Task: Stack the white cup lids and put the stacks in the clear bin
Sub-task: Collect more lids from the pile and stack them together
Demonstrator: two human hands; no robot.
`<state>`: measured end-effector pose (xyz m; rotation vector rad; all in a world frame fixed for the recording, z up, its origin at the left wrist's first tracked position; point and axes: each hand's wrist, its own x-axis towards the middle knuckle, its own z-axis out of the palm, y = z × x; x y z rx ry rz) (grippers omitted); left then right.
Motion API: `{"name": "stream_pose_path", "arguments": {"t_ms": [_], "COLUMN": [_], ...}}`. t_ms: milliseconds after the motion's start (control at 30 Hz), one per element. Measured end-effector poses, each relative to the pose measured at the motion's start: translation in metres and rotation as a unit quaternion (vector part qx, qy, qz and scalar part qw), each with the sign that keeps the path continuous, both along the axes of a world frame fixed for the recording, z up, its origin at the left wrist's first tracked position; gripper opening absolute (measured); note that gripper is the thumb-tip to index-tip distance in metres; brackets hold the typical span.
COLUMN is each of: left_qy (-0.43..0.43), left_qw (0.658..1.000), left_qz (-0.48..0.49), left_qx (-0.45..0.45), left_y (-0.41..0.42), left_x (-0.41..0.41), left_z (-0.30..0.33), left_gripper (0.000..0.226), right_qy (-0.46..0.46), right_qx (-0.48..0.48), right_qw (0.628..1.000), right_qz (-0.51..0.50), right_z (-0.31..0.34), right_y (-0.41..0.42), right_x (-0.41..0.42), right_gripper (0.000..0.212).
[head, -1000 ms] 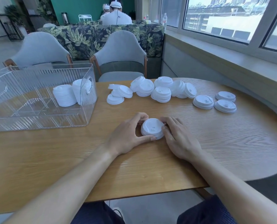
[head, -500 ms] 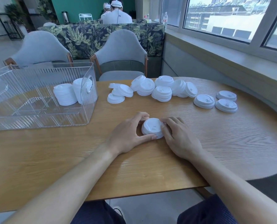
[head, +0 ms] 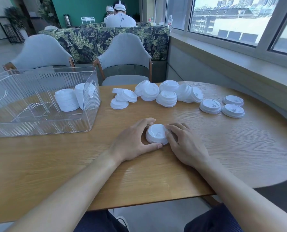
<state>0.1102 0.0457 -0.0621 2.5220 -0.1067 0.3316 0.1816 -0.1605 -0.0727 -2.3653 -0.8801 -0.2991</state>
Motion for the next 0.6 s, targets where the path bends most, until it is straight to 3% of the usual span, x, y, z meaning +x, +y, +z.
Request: {"name": "stream_pose_path", "arguments": {"t_ms": [333, 600], "left_qy": [0.011, 0.009], "left_qw": [0.999, 0.999], "left_qz": [0.021, 0.024], "left_qx": [0.028, -0.024], "left_y": [-0.007, -0.033], "left_x": [0.005, 0.026], "left_z": [0.0, -0.002], "left_gripper": [0.086, 0.086], "right_qy": [0.05, 0.062], "right_qx": [0.048, 0.057], "right_qw": [0.997, 0.991], "right_qz": [-0.037, -0.101], "right_z": [0.002, 0.001], "right_y": [-0.006, -0.047], "right_x": [0.0, 0.021], "right_gripper": [0.037, 0.037]}}
